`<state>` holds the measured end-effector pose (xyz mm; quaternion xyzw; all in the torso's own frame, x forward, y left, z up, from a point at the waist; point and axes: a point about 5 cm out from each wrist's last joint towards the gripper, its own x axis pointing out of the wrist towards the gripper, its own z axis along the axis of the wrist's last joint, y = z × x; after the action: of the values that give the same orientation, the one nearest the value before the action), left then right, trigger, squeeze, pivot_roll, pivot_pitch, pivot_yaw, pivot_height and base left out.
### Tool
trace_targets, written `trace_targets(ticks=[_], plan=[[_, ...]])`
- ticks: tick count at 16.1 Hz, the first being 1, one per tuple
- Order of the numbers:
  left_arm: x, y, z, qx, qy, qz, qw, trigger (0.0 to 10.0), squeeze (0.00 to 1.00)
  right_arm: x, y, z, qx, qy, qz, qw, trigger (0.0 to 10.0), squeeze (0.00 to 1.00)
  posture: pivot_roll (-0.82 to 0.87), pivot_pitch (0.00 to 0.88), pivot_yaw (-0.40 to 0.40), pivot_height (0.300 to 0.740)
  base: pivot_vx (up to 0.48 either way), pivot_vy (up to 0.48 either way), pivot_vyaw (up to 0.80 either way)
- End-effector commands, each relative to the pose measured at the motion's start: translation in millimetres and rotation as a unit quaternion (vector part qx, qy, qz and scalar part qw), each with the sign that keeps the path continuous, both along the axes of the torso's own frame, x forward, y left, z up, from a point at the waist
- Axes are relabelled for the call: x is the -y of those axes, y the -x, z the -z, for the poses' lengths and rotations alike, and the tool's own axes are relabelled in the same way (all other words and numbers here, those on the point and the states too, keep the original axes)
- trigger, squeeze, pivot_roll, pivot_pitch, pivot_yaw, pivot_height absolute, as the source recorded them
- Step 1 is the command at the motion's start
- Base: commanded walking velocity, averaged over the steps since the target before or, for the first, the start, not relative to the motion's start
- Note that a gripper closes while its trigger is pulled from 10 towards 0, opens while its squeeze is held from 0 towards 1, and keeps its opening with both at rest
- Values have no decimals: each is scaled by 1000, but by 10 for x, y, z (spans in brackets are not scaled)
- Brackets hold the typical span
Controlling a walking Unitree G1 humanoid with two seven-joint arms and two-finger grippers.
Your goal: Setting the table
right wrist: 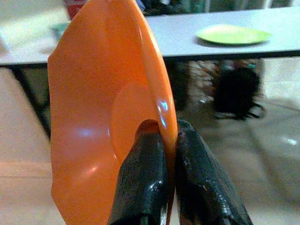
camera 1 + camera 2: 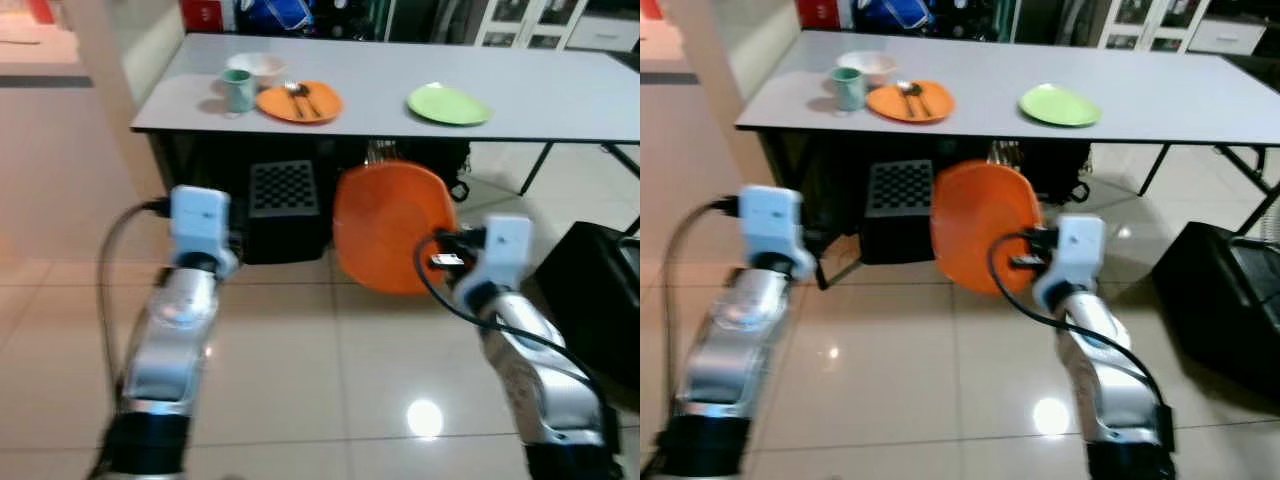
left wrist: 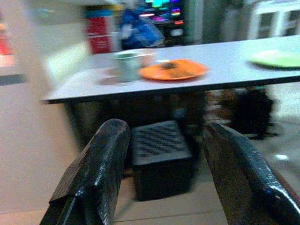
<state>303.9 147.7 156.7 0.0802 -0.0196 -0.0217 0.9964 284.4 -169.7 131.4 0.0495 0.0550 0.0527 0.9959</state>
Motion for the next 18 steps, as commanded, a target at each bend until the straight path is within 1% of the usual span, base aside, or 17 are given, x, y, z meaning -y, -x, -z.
trace_targets(ticks=[1, 4, 5, 6, 8, 9, 10, 12, 13, 15, 16, 18], plan=[[-42, -11, -46, 8, -8, -6, 1000, 10000, 0, -6, -33, -149, 34, -4, 1, 999, 10000, 0, -24, 0, -33, 740, 0, -420, 0], [-43, -15, -47, 6, -7, -5, 1000, 10000, 0, -7, -32, -147, 33, -4, 2, 999, 10000, 0, -24, 0, -33, 740, 0, -416, 0], [-34, -16, -24, -8, 10, -2, 1000, 10000, 0, -5, -31, -146, 33, -5, 2, 999, 10000, 0, -23, 0, -32, 740, 0, 0, 0], [-17, -28, 2, -33, 38, 4, 999, 10000, 0, -4, -29, -142, 33, -5, 3, 999, 10000, 0, -23, 0, -32, 740, 0, 480, 0], [-30, -40, -40, -17, 16, -4, 1000, 10000, 0, -1, -32, -146, 33, -7, 4, 999, 10000, 0, -24, 0, -31, 740, 0, 381, 0], [-31, -45, -46, -17, 11, -5, 1000, 10000, 0, 3, -36, -150, 32, -10, 7, 999, 10000, 0, -24, 0, -31, 740, 0, 0, 0], [-22, -46, -59, -14, 19, -1, 1000, 10000, 0, 9, -43, -157, 31, -13, 10, 999, 10000, 0, -24, 0, -31, 740, 0, 0, 0], [-30, -63, -116, 1, 17, -4, 1000, 10000, 0, 4, -81, -228, 42, -17, 10, 999, 10000, 0, -24, 0, -30, 740, 0, 0, 0], [-25, -73, -151, 17, 11, 1, 1000, 10000, 0, -10, -99, -273, 51, -19, 6, 999, 10000, 0, -23, 0, -29, 740, 0, 0, 0], [-3, -71, -238, 47, 7, 10, 999, 10000, 0, -11, -131, -378, 72, -39, 8, 997, 10000, 0, -22, 0, -28, 740, 0, 0, 0], [1, -71, -248, 49, 6, 12, 999, 10000, 0, -5, -134, -389, 73, -42, 11, 996, 10000, 0, -22, 0, -28, 740, 0, 0, -481], [14, -67, -284, 58, 5, 20, 998, 10000, 0, 4, -147, -410, 75, -43, 14, 996, 10000, 0, -22, 0, -26, 740, 268, 0, -588]])
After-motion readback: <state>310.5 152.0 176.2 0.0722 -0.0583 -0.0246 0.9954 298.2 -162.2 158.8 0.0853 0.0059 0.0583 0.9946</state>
